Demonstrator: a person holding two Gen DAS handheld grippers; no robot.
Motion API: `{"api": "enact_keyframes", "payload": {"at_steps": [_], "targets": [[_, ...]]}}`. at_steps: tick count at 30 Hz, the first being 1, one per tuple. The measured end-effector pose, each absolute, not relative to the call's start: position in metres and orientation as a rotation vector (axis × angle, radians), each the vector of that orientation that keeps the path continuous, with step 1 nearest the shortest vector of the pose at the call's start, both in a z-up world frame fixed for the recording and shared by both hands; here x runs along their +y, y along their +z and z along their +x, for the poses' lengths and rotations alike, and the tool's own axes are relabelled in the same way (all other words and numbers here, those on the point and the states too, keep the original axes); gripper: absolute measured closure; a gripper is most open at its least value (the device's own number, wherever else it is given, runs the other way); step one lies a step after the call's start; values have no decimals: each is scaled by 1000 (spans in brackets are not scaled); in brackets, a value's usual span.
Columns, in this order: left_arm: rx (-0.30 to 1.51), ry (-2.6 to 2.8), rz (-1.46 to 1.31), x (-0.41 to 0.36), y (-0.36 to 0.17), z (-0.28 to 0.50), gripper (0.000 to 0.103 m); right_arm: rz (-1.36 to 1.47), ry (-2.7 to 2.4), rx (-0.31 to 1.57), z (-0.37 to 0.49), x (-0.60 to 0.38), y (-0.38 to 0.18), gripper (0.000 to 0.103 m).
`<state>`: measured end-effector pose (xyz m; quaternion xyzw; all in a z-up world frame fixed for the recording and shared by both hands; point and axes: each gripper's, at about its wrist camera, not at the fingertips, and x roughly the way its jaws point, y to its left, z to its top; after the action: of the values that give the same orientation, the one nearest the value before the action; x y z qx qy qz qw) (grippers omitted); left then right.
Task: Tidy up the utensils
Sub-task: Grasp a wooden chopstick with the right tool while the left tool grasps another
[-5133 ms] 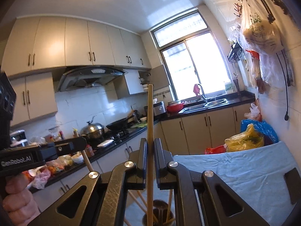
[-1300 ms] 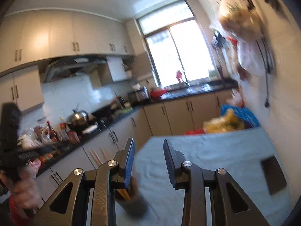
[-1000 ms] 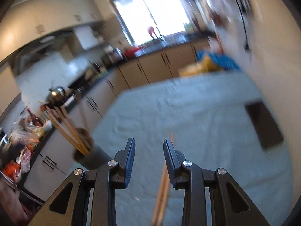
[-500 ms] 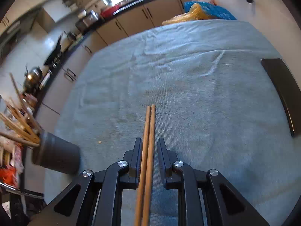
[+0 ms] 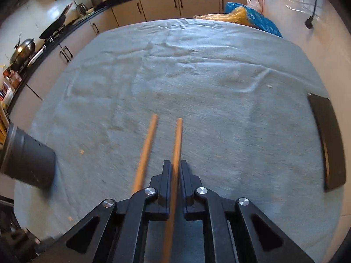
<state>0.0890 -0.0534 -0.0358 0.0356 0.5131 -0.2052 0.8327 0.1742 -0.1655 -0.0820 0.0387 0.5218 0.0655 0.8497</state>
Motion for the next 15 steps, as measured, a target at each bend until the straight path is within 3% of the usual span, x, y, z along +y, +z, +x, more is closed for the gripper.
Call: {"api": "enact_keyframes", "payload": {"at_steps": [15], "targets": [[1209,-266,87,-131,-37,206,69,393,156,1009,97,-257,-88,96]]}}
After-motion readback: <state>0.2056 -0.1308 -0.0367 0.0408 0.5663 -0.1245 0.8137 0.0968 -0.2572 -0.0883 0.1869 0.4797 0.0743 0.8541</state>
